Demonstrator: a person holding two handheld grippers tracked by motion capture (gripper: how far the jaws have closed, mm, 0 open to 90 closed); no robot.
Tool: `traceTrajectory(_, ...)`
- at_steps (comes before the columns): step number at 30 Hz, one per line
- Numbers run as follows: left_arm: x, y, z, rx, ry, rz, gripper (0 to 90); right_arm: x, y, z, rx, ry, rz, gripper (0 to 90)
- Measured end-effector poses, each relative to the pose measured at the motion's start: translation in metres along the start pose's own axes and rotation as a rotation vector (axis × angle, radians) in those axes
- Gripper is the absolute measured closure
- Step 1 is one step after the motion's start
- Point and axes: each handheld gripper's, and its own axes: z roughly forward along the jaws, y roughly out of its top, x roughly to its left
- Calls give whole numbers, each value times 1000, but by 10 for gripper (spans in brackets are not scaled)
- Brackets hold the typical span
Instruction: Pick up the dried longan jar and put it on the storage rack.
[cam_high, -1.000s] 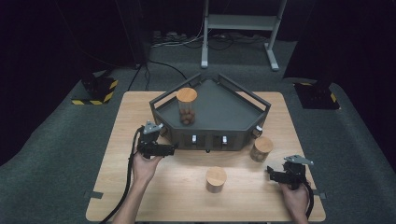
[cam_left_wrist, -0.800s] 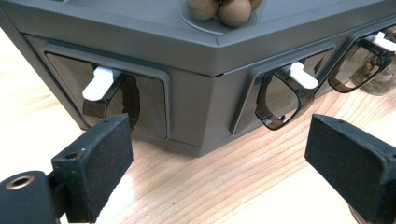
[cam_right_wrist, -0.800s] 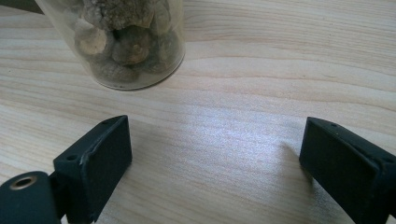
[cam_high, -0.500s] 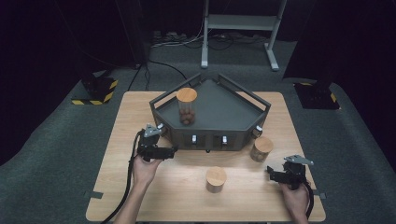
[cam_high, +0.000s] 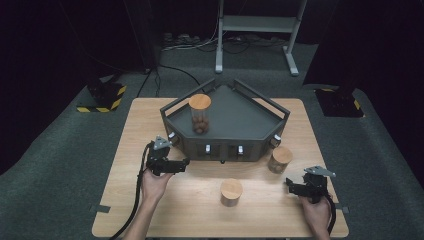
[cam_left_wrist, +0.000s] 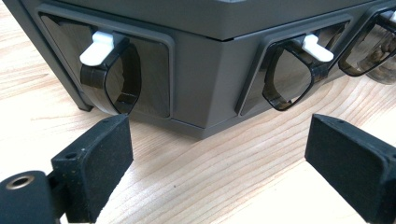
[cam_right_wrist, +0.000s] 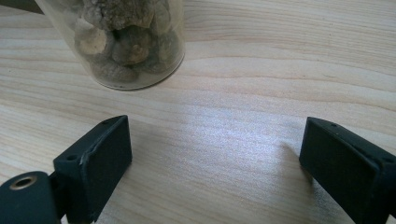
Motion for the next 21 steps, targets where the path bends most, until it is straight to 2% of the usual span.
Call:
traceTrajectory(4, 1, -2, 0, 6, 3, 4, 78, 0, 0, 0, 0, 0, 0, 88)
traceTrajectory(6, 1, -3, 1, 3, 0, -12, 78, 0, 0, 0, 0, 0, 0, 87)
traceTrajectory(12, 2, -6, 2, 1, 0, -22, 78, 0, 0, 0, 0, 0, 0, 88)
traceTrajectory(21, 4, -12, 3, 13, 7, -20, 78, 0, 0, 0, 0, 0, 0, 88)
